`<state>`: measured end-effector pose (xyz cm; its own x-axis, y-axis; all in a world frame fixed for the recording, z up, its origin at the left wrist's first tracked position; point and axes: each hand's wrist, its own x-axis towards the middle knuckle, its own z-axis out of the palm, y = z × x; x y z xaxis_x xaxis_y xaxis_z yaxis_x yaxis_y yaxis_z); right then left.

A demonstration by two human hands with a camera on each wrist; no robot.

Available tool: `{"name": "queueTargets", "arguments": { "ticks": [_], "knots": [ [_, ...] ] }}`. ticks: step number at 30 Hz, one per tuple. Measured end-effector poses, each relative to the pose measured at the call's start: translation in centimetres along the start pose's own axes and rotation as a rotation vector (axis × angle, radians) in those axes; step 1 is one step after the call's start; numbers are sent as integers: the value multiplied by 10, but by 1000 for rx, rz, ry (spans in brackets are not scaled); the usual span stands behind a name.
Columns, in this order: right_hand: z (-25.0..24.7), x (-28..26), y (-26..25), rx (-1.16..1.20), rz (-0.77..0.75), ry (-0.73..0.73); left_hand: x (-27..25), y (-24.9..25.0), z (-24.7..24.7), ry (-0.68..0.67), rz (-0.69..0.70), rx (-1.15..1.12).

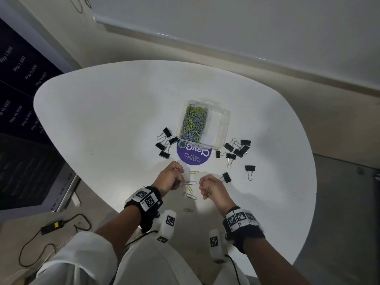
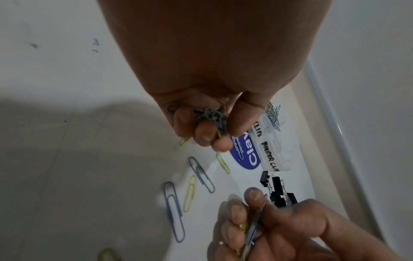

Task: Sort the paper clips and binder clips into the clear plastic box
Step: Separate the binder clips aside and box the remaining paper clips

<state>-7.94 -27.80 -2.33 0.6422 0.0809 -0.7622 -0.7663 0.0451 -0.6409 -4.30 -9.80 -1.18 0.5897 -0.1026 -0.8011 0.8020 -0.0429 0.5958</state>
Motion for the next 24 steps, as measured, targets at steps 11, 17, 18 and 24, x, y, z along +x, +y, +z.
{"name": "queueTargets", "arguments": {
  "ticks": [11,17,18,24],
  "knots": [
    [7,9,12,-327,-207,48,3,1,1,-118,-22,-81],
    [3,7,11,-346,-179,84,12,-2,4,0,94,226],
    [4,6,11,-399,-216,84,14,-4,4,46,167,350],
    [11,14,21,-750,-427,34,17,-1,10,3,422,846]
  ]
}}
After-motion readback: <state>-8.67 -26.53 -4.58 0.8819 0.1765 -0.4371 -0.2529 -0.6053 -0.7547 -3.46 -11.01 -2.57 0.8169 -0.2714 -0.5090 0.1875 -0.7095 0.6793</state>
